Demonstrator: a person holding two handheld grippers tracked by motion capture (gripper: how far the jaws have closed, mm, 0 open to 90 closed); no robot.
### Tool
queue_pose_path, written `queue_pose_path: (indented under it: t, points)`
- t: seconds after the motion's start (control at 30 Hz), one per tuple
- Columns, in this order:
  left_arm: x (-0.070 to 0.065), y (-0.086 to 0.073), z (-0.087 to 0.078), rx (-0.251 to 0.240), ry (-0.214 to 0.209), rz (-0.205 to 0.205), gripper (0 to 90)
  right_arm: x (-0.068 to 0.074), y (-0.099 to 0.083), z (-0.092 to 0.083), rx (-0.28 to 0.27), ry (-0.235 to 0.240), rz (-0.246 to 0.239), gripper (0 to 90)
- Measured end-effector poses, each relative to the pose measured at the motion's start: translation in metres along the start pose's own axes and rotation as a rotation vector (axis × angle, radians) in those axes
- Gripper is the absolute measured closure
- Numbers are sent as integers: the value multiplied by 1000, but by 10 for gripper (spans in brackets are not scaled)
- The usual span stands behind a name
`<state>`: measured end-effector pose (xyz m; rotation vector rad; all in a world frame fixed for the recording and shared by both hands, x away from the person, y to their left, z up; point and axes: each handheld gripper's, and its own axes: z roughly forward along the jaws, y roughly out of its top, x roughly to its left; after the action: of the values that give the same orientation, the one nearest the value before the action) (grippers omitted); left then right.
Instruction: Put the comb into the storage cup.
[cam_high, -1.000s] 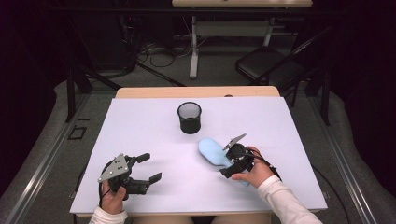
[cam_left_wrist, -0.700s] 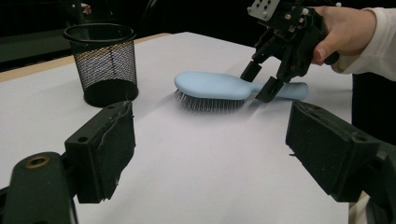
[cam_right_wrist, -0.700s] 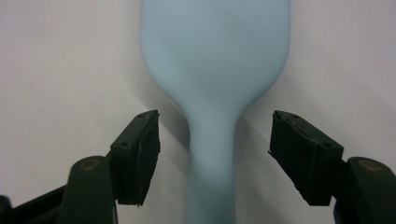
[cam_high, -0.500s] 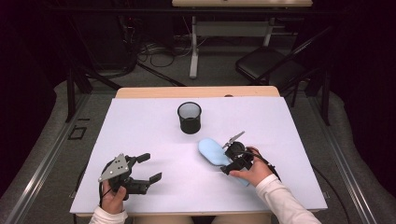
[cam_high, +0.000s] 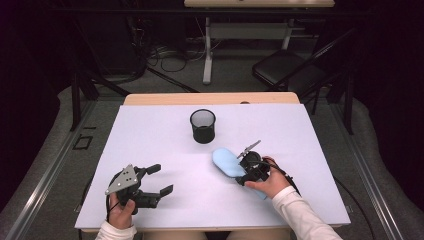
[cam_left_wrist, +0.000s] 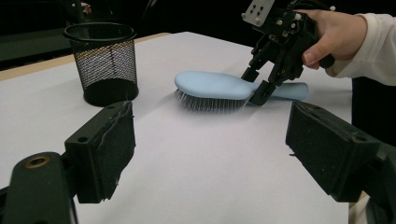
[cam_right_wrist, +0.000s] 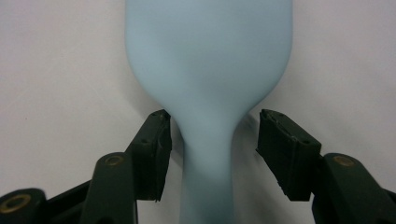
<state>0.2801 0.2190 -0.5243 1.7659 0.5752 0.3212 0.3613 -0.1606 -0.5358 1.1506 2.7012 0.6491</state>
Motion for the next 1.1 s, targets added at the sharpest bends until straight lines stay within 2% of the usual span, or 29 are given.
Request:
queue_pose_path:
  t: [0.5, 1.1]
  points:
    - [0, 0, 0, 4, 2, 2, 156, 1, 0, 0, 16, -28, -17, 523]
    - [0, 0, 1, 6, -5, 3, 155, 3, 0, -1, 18, -12, -48, 623]
